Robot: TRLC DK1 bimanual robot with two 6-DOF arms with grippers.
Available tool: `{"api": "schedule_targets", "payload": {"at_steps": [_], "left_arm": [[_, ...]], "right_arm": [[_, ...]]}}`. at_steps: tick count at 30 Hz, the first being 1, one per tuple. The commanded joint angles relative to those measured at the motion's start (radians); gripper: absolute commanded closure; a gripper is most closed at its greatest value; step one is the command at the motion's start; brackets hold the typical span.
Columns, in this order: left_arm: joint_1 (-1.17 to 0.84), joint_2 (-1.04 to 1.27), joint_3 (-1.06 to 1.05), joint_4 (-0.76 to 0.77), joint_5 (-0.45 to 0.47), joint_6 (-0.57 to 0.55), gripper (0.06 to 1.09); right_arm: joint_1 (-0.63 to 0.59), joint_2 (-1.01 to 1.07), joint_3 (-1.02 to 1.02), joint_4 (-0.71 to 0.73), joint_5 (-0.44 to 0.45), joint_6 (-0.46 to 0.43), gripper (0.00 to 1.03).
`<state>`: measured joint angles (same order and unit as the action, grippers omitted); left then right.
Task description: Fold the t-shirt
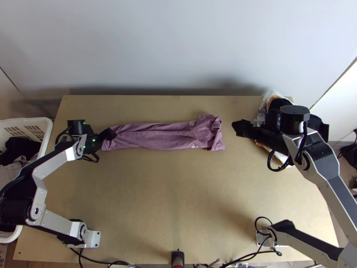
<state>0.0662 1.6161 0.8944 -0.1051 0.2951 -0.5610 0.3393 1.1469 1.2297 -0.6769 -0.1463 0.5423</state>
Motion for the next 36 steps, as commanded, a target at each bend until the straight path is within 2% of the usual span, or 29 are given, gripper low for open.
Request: {"api": "schedule_targets", "payload": {"at_steps": [1, 4, 5, 6, 7, 8, 9, 13, 22, 26, 32, 36], "left_arm": [[-0.052, 0.084, 0.060, 0.008, -0.016, -0.004, 0.11], [-0.060, 0.105, 0.074, 0.007, -0.017, 0.009, 0.11], [-0.060, 0.110, 0.075, 0.005, -0.017, 0.015, 0.16], [-0.060, 0.113, 0.075, 0.008, -0.017, 0.016, 0.30], [-0.060, 0.119, 0.078, 0.010, -0.017, 0.015, 0.59], [-0.060, 0.125, 0.087, 0.013, -0.019, 0.016, 0.98], [-0.060, 0.139, 0.104, -0.004, -0.019, 0.018, 1.04], [-0.065, 0.119, 0.106, -0.041, -0.034, 0.039, 1.05], [-0.003, -0.091, 0.018, -0.254, -0.034, 0.231, 1.05], [0.043, -0.179, -0.049, -0.294, -0.033, 0.279, 1.05], [0.092, -0.298, -0.061, -0.423, -0.033, 0.362, 1.05], [0.161, -0.344, -0.068, -0.489, -0.033, 0.464, 1.05]], "right_arm": [[-0.002, -0.038, -0.001, -0.035, 0.001, 0.001, 0.04], [-0.006, -0.050, 0.013, -0.052, 0.001, 0.008, 0.04], [-0.008, -0.053, 0.022, -0.059, 0.001, 0.010, 0.04], [-0.011, -0.056, 0.033, -0.069, 0.001, 0.010, 0.04], [-0.013, -0.059, 0.045, -0.076, 0.001, 0.011, 0.04], [-0.016, -0.062, 0.054, -0.082, 0.001, 0.011, 0.04], [-0.019, -0.062, 0.067, -0.089, 0.001, 0.011, 0.04], [-0.023, -0.062, 0.097, -0.096, 0.001, 0.018, 0.04], [-0.022, -0.059, 0.099, -0.084, 0.001, 0.021, 0.04], [-0.019, -0.059, 0.093, -0.076, 0.001, 0.019, 0.04], [-0.019, -0.061, 0.091, -0.072, 0.001, 0.021, 0.04], [-0.022, -0.064, 0.088, -0.072, 0.001, 0.021, 0.04]]}}
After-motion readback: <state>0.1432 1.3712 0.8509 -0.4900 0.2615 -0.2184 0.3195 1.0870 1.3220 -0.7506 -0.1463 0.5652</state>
